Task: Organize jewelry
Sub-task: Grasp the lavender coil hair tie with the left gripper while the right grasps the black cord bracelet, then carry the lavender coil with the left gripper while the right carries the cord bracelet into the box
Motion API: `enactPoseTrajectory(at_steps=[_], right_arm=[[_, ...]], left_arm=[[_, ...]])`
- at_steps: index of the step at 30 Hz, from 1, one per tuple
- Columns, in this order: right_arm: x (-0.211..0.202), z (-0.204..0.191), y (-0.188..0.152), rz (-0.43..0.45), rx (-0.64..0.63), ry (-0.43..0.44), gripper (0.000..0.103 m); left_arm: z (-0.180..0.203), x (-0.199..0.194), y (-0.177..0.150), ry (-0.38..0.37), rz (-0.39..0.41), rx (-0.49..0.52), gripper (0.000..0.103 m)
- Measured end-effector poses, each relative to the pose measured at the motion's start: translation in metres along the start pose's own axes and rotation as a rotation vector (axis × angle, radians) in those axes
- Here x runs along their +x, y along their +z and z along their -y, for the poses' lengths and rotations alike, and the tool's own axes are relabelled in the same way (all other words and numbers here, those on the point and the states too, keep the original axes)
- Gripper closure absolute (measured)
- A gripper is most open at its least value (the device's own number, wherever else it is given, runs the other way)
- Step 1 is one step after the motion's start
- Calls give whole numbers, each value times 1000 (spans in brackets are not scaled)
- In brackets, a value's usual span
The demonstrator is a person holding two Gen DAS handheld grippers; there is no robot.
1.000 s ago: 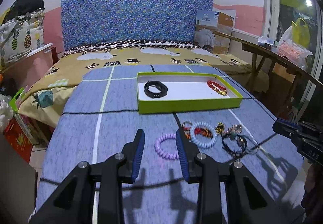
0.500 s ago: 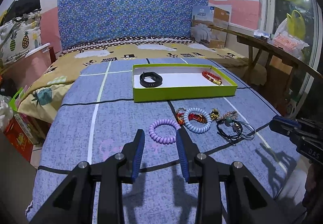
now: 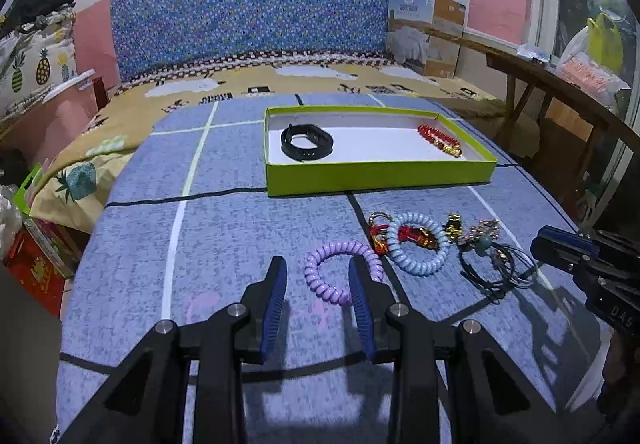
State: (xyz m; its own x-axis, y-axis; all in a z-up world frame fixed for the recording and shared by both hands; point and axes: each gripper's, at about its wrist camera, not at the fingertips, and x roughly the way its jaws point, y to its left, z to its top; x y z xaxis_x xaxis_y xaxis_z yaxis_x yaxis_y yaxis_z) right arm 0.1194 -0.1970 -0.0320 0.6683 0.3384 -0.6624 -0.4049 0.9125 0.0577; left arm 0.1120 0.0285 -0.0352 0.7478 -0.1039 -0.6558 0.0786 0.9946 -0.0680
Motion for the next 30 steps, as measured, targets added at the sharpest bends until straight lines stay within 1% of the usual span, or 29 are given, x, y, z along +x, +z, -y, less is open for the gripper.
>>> enactPoseTrajectory(at_steps=[8,15,17,18,19,22,23,25,26,27,30], right_arm=[[33,-1,8,-67,-48,6,87],[45,-8,7,-112,-109,3,87],[47,-10,7,-122,-130,-7,87],[46,-11,6,-124,-142,-14,91],[46,-12,6,-126,-150,-19,91],[46,-12,6,-131,-159,-19,91],[46,-12,6,-128,-158,-19,92],[43,-12,5,-120,-148,-12,92],[42,-12,5,-116,-143,-11,92],[41,-12,5,-112,-140,-9,92],[34,-13,5,-93,-126,4,92]], left_arm=[[-1,20,3,-28,-76,-18,69],[1,32,2,-30,-148,-18,69],[1,34,2,-27,-154,-19,69],[1,34,3,-23,-157,-18,69],[2,35,3,-18,-158,-15,69],[6,35,2,2,-158,5,69],[7,35,3,6,-157,11,71],[9,35,2,4,-157,21,79],[10,35,1,15,-161,30,87],[10,34,0,18,-158,36,92],[11,31,-3,22,-150,49,93]])
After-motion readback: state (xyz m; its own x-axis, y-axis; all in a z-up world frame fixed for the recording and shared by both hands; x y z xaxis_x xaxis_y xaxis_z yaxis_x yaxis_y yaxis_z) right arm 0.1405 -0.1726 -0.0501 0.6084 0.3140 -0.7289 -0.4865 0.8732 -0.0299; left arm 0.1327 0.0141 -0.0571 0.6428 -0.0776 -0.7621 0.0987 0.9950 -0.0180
